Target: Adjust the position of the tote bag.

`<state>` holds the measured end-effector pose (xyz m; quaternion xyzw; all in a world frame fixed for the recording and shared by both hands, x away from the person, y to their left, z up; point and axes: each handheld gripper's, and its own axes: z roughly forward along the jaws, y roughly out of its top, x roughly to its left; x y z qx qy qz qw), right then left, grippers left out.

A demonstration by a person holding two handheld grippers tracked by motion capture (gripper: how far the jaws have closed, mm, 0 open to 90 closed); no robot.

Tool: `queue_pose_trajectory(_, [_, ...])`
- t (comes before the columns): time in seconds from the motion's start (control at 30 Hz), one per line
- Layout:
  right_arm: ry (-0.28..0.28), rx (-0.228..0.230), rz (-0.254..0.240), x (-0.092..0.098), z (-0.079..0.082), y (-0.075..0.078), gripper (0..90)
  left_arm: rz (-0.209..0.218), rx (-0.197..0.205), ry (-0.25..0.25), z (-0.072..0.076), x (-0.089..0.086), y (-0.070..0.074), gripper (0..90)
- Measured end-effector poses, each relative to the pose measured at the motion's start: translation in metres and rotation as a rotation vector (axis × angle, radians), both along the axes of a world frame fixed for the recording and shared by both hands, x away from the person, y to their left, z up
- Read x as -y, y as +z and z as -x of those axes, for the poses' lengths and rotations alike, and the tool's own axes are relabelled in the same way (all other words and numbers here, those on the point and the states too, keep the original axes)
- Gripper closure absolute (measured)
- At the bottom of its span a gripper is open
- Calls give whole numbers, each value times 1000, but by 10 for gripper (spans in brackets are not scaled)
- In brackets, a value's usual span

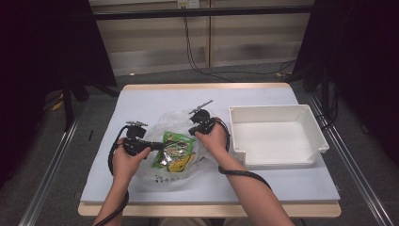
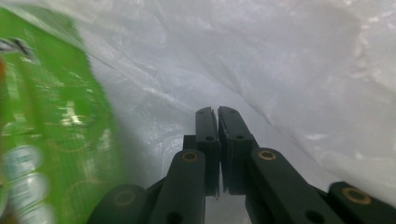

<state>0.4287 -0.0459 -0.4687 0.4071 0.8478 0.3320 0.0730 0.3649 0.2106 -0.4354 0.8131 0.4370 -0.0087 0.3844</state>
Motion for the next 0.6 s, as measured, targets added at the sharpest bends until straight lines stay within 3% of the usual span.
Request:
queue_pose_trajectory(0.37, [-2, -23, 11, 3, 3, 2, 871, 10, 59, 3, 5, -9, 14, 887])
queue_pose_trajectory(0.6, [33, -21, 21, 5, 7, 11, 838, 3, 92, 28, 5, -14, 18, 888])
